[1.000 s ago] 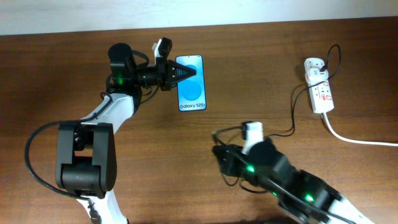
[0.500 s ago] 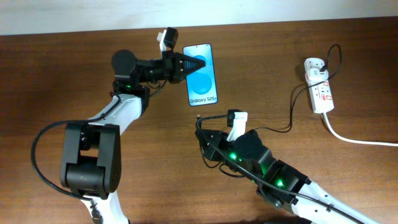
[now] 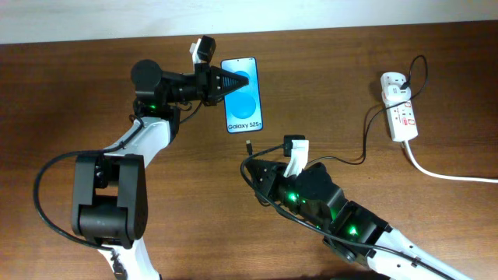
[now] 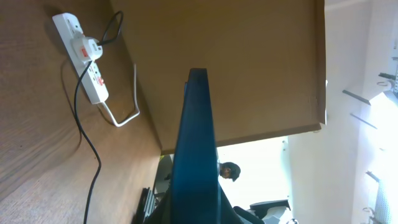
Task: Plug charger to phone and switch on socket
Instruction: 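Carry the plug toward the bottom end of the phone held by left gripper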
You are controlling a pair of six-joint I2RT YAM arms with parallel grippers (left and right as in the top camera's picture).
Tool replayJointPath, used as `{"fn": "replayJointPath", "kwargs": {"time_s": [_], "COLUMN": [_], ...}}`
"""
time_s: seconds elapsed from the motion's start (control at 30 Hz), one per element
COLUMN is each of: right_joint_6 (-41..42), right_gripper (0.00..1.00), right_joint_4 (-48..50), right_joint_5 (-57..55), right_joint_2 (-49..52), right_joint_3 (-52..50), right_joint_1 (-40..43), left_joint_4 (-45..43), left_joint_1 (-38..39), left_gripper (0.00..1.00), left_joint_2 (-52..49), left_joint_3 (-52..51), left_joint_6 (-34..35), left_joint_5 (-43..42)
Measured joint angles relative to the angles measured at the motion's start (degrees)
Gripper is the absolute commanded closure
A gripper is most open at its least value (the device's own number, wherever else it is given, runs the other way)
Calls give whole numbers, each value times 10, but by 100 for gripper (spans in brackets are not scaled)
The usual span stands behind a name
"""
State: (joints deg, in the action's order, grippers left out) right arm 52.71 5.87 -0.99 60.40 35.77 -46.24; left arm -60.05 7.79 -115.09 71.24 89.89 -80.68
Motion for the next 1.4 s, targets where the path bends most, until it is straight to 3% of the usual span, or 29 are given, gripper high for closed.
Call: {"fn": "replayJointPath", "kwargs": {"time_s": [1.2,1.27,1.4], "right_joint_6": [39,39,41], "right_gripper": [96,95,79], "right_joint_4": [45,54,66], "right_joint_5": [-9,-6,-4], "right_joint_2": [27,27,30], "right_joint_3": [0,-1,-2], "right_joint_1": [30,34,35], "left_joint_4": [-2,-2,-8], "left_joint_1": [18,18,16], "left_gripper": [100,100,100], "left_joint_2": [0,0,0], "left_joint_3": [0,0,0], "left_joint_6": [2,2,4], "left_joint_5": [26,32,34]}}
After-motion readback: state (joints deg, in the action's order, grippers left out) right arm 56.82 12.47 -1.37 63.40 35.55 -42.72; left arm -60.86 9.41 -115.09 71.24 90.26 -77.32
